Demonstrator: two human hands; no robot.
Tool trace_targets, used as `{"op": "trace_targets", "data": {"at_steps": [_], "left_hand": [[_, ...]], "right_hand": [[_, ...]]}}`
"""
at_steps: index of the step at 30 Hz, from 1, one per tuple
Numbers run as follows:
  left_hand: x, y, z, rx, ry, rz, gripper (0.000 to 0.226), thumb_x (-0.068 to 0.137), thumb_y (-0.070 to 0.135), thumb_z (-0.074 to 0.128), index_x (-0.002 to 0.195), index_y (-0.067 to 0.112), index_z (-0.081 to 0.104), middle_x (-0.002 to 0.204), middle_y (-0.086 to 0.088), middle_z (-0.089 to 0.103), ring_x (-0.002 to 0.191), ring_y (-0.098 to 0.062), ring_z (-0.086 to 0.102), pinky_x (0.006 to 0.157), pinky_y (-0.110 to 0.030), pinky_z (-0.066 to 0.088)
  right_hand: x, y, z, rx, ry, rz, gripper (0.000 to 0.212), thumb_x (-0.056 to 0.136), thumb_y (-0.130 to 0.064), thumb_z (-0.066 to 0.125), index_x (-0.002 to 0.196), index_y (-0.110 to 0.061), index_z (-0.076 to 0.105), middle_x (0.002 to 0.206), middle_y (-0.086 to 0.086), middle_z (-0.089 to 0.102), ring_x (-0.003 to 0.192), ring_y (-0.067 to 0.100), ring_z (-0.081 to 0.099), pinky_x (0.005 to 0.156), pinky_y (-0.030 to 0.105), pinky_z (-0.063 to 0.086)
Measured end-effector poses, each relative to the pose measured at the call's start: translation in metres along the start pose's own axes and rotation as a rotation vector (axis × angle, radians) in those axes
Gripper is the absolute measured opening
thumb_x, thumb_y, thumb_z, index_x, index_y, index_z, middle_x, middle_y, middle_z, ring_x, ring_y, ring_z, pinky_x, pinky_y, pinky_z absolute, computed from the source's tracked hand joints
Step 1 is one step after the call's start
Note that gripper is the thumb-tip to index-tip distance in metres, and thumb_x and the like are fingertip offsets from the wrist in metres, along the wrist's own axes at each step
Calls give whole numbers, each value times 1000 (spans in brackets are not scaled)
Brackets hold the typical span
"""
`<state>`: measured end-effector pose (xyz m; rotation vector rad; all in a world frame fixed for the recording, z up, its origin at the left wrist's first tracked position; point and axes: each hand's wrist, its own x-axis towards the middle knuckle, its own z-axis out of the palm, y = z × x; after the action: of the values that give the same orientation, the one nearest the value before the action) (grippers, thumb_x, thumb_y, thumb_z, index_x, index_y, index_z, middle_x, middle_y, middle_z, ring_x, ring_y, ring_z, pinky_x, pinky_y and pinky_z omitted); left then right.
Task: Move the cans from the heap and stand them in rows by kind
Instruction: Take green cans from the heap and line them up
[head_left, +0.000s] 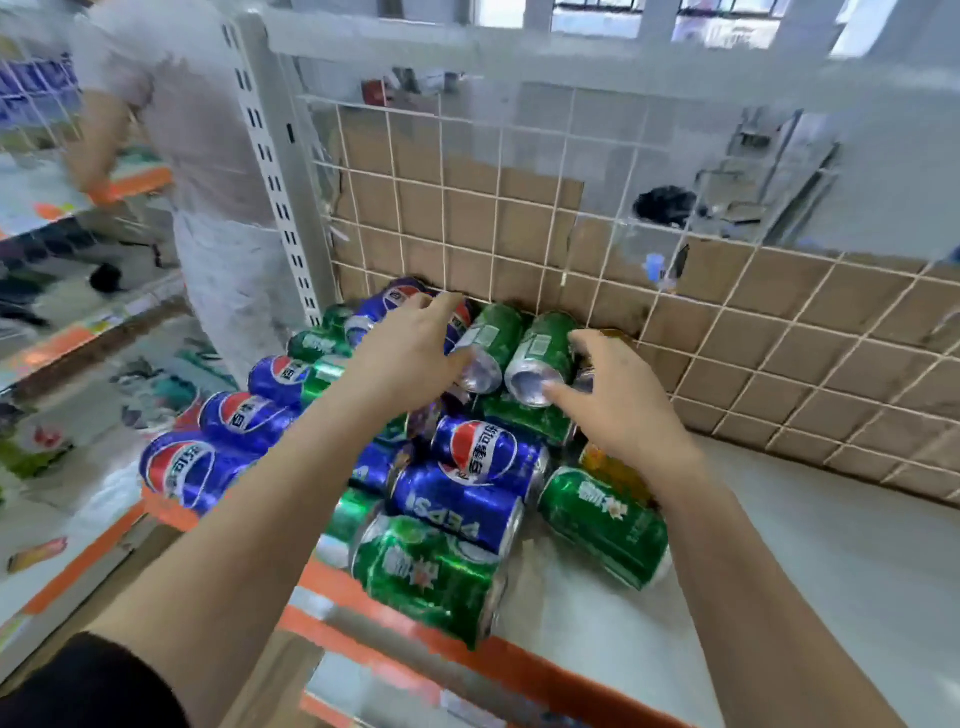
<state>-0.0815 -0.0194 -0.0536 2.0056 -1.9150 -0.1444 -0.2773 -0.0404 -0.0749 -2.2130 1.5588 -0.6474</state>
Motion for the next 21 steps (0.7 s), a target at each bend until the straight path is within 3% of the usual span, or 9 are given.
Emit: {"op": "trace_targets", "data": {"at_steps": [7, 12, 16, 21], "left_hand": [[76, -6, 25, 16, -142, 133, 50, 90, 36, 54, 131, 11, 41, 121, -18, 56, 113, -36, 52, 86, -42, 45], [106, -2, 40, 151, -230, 213, 53, 91, 41, 50, 134, 10, 40, 125, -20, 51, 113, -38, 52, 90, -42, 43], [122, 1, 49, 300, -336, 224, 60, 91, 45, 42, 140, 13, 31, 131, -20, 52, 117, -39, 49, 89, -41, 42], [131, 4, 51, 310, -417, 167, 72, 86, 53, 44, 145, 17, 21, 137, -20, 47, 126, -41, 41, 101, -42, 36]], "right_hand": [[67, -8, 16, -321, -56, 172, 59, 89, -54, 49, 128, -10, 44, 125, 21, 52, 114, 41, 48, 96, 47, 41], [91, -4, 19, -538, -221, 277, 73, 89, -69, 25, 142, -18, 29, 139, 22, 43, 130, 41, 33, 107, 52, 22], [103, -2, 22, -502, -295, 322, 75, 89, -69, 22, 146, -21, 19, 142, 23, 41, 136, 45, 21, 112, 57, 7], [104, 2, 22, -335, -248, 377, 74, 88, -64, 36, 145, -19, 19, 141, 22, 42, 138, 44, 13, 114, 54, 5]]}}
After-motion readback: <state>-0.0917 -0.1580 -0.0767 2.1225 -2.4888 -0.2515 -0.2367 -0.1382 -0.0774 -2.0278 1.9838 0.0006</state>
